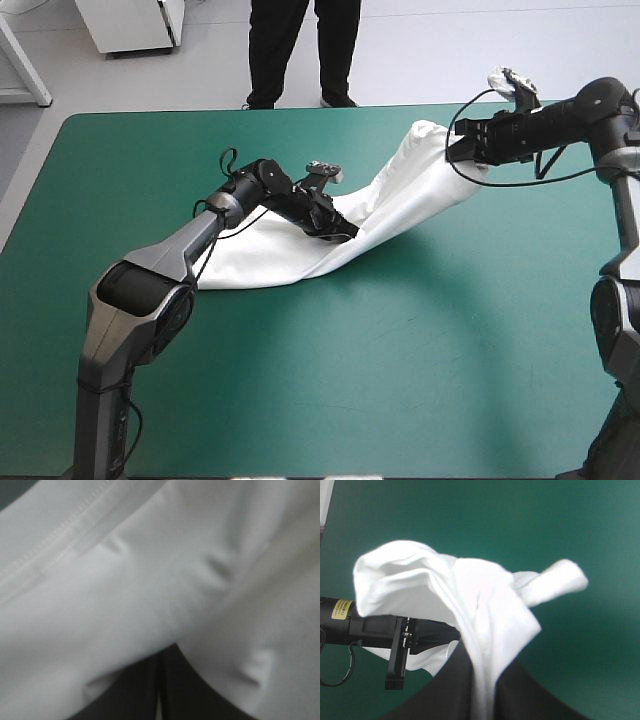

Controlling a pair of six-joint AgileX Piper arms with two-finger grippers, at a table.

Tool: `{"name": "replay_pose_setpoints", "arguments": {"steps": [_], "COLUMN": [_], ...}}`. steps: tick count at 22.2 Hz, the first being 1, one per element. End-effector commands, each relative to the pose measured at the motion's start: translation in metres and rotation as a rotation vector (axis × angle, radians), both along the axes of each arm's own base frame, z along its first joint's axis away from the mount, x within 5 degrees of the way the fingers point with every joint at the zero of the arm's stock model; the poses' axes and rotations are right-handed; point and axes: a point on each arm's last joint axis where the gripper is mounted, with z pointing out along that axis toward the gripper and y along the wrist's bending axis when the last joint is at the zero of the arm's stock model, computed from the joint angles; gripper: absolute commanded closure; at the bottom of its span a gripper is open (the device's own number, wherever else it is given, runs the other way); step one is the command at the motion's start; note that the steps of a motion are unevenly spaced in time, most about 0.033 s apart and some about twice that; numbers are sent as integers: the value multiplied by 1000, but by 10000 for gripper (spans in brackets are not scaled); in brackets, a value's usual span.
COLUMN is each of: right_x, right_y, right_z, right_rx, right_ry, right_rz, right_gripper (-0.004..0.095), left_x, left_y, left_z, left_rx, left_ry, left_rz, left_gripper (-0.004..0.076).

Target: Fold the cloth

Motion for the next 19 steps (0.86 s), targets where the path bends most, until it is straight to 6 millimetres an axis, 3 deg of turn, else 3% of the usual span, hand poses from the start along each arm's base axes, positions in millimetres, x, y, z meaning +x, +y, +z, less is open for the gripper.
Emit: {"name": "replay_pose_setpoints", "arguments": {"steps": [1, 2, 5, 7, 12, 16, 19], "right_x": [-17, -17, -18, -20, -30, -36, -38], "right_y": [17, 21, 34, 44, 83, 113, 137], "right_z": [45, 45, 45, 47, 69, 74, 69], "right_rx": [40, 36, 40, 54, 75, 95, 107], "right_ry": [-144, -144, -143, -146, -214, -239, -232], "right_rz": [26, 35, 68, 92, 184, 230, 270], "right_gripper": [923, 923, 923, 923, 923, 923, 923], "left_x": [-3, -3, -4, -8, -35, -56, -71], "left_y": [6, 8, 24, 40, 101, 128, 137], "left_z": [30, 35, 75, 113, 193, 226, 247], "left_rx": [14, 10, 68, 139, 162, 162, 154], "left_ry": [-47, -35, -82, -172, -280, -330, -385], "left_rz": [-15, -12, -9, 16, 119, 179, 201], "left_gripper": [733, 733, 733, 733, 733, 733, 733]}}
